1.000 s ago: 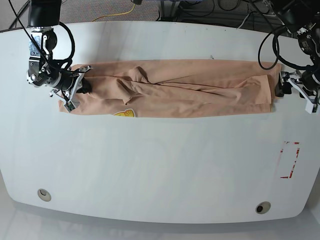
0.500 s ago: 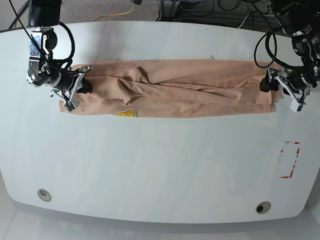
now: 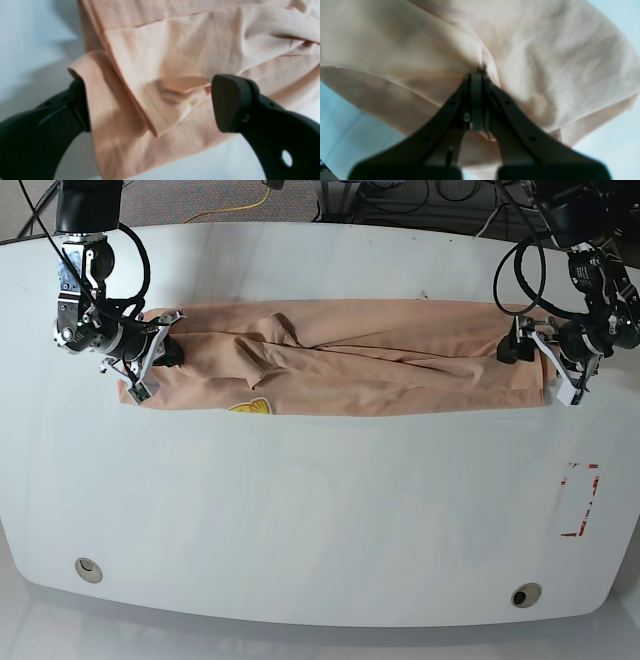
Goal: Layout the t-shirt on the table in an organized manner, then fold the t-shirt properly
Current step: 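Regrasp the strip end with the left gripper, then fold the held strip end toward the right gripper with the left gripper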
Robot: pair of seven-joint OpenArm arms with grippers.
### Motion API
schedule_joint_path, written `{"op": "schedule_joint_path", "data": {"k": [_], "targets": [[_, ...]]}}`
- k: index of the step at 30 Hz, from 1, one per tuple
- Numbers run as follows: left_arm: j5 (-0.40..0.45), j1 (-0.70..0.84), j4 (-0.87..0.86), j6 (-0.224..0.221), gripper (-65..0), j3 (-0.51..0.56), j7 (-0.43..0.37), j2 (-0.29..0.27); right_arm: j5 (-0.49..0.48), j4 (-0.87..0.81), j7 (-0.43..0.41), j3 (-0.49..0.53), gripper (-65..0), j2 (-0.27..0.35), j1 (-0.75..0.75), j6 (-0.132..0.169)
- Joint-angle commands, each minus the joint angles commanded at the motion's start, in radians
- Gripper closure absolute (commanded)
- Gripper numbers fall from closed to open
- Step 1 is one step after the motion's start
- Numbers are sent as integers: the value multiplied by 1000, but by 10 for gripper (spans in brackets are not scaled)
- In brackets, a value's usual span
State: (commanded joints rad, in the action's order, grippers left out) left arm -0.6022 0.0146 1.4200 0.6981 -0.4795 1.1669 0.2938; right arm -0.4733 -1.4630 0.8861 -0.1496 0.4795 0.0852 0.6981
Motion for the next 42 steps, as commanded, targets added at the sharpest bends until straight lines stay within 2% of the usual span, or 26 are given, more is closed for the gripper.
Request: {"op": "schedule_joint_path", "data": {"k": [9, 15, 16, 18, 19, 22, 25, 29, 34, 39, 42], "targets": [[2, 0, 0, 0, -636, 5, -3, -2, 0, 0, 0, 0, -5, 0, 0, 0], [3, -2, 0, 0, -428, 5, -3, -2, 0, 0, 0, 0, -5, 0, -3, 0], [3, -2, 0, 0, -364, 5, -3, -2, 0, 2, 0, 0, -5, 0, -5, 0], [3, -2, 0, 0, -300, 5, -3, -2, 0, 2, 0, 0, -5, 0, -5, 0], [3, -2, 0, 0, -236, 5, -3, -2, 0, 2, 0, 0, -5, 0, -5, 0], [2, -3, 3, 0, -110, 5, -3, -2, 0, 2, 0, 0, -5, 0, -5, 0], [-3, -3, 8, 0, -7, 5, 3, -2, 0, 2, 0, 0, -5, 0, -3, 0], [-12, -2, 55, 0, 0, 5, 5, -2, 0, 3, 0, 0, -5, -2, -2, 0], [-92, 0, 141, 0, 0, 5, 35, -2, 0, 5, 0, 0, -5, -2, -2, 0], [-189, -8, 229, 0, 0, 8, 135, -3, 0, 2, 0, 0, -5, -2, -2, 0], [-226, -15, 278, 0, 0, 9, 195, -37, 0, 2, 0, 0, -5, -2, 0, 0]]}}
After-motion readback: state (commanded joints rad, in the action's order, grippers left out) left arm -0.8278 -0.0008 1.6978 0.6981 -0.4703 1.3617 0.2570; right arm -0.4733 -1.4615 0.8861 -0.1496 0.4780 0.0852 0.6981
